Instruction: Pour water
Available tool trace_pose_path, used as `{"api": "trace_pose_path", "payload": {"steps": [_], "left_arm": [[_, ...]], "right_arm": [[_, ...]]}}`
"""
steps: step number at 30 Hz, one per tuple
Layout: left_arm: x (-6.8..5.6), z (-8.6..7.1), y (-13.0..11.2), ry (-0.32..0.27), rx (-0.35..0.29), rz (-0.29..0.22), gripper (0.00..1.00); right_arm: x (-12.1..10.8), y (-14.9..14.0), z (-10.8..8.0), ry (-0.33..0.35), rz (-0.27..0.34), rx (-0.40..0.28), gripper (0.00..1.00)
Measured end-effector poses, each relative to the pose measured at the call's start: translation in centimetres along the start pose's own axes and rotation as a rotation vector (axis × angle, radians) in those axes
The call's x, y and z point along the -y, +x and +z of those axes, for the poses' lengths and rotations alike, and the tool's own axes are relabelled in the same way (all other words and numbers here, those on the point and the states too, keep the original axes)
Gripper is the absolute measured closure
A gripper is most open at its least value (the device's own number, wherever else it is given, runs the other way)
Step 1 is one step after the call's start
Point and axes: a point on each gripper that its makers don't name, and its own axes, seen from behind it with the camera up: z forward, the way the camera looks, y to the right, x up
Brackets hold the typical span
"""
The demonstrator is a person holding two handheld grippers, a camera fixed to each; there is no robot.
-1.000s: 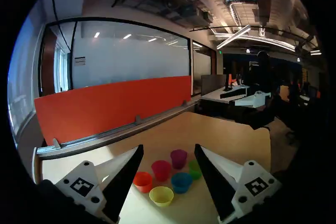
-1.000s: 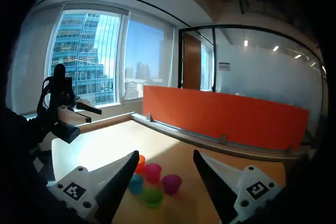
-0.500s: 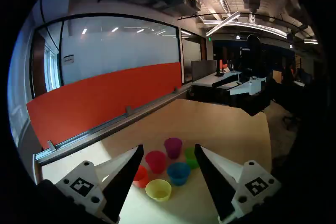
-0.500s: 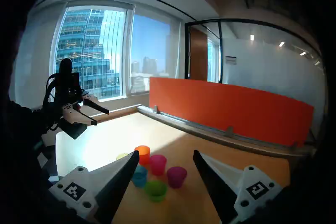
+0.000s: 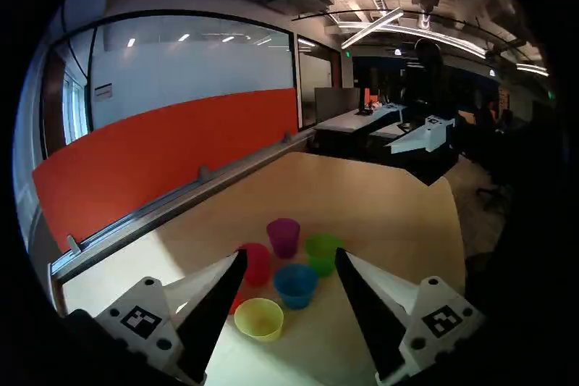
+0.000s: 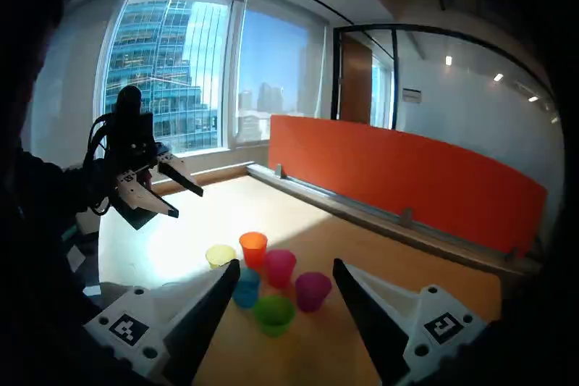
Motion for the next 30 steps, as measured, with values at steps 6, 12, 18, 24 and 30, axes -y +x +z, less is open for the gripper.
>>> {"api": "trace_pose_path", "payload": {"steps": [6, 12, 18, 24, 30], "left_arm": [[-0.2, 0.9, -1.3, -0.018, 0.030, 0.012, 0.10], [-0.5, 1.6, -2.5, -0.035, 0.060, 0.024, 0.10], [-0.9, 2.4, -3.6, -0.052, 0.081, 0.028, 0.10], [-1.0, 3.1, -4.6, -0.064, 0.097, 0.022, 0.10], [-1.1, 3.4, -5.0, -0.069, 0.104, 0.022, 0.10]], "right_arm": [[0.2, -1.0, 0.7, 0.017, -0.009, 0.018, 0.01], [0.3, -2.0, 1.5, 0.029, -0.008, 0.028, 0.01], [0.0, -2.7, 2.2, 0.035, -0.002, 0.036, 0.01], [-0.3, -3.3, 2.5, 0.033, 0.000, 0.044, 0.01], [-0.4, -3.8, 2.6, 0.033, -0.002, 0.053, 0.01]]}}
